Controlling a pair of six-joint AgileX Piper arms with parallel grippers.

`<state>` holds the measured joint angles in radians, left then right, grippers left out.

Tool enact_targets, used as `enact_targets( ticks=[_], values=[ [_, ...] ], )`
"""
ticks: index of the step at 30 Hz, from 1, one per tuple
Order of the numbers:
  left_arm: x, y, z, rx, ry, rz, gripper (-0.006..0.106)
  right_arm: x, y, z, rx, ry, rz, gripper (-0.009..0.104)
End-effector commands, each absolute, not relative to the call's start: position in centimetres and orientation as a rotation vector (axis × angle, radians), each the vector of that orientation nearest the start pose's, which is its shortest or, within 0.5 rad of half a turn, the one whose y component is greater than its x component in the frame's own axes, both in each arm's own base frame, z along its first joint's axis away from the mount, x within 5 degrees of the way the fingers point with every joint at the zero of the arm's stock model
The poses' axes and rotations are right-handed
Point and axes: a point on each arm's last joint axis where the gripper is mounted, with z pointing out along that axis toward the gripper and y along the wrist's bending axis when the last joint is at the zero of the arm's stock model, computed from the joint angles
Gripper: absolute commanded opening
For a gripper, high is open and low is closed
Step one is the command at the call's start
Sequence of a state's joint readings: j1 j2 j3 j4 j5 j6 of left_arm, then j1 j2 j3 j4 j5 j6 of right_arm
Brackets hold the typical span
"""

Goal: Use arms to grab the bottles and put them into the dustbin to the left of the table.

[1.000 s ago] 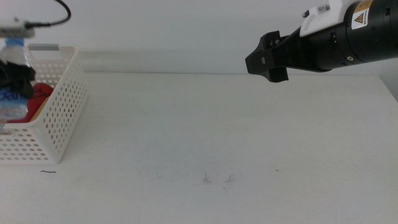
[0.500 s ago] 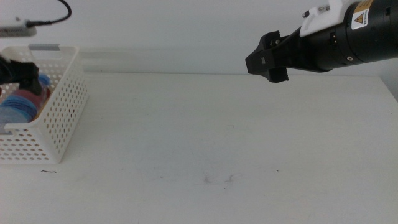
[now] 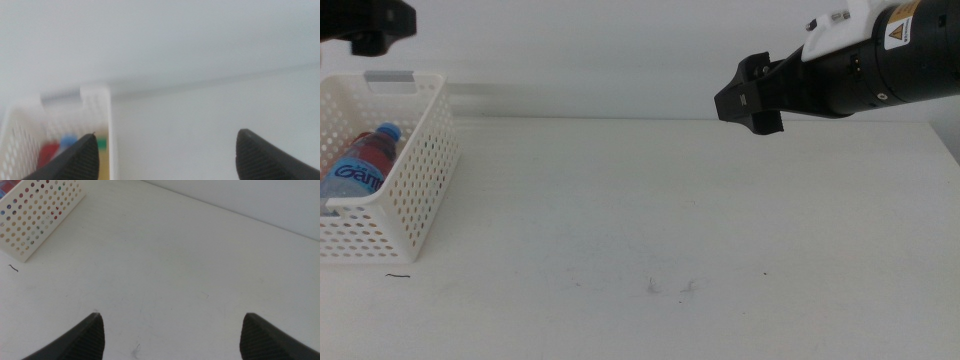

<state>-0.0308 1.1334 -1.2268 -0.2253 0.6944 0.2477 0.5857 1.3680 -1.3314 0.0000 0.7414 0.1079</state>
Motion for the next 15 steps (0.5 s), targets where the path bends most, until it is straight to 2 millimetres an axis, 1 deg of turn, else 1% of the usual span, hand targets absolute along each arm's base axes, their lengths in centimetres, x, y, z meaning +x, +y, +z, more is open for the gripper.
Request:
enact_targets(
  ticks=[1, 3, 6, 10, 15],
  values=[
    [19.9, -2.6, 43.0, 0.205, 1.895, -0.126, 0.094, 24.9, 16.6, 38.6, -0.543, 2.211, 0.368, 0.091],
    [17.0, -2.5, 43.3, 0.199, 1.782, -0.125, 0.094, 24.9, 16.6, 38.6, -0.543, 2.211, 0.368, 0.091],
    [14.0, -2.1, 43.0, 0.180, 1.681, -0.116, 0.094, 24.9, 16.6, 38.6, -0.543, 2.211, 0.368, 0.091],
    [11.7, -1.8, 42.6, 0.158, 1.643, -0.116, 0.094, 24.9, 16.6, 38.6, -0.543, 2.211, 0.368, 0.091],
    [10.6, -1.6, 43.1, 0.161, 1.598, -0.100, 0.094, 24.9, 16.6, 38.6, -0.543, 2.211, 0.368, 0.091]
  ],
)
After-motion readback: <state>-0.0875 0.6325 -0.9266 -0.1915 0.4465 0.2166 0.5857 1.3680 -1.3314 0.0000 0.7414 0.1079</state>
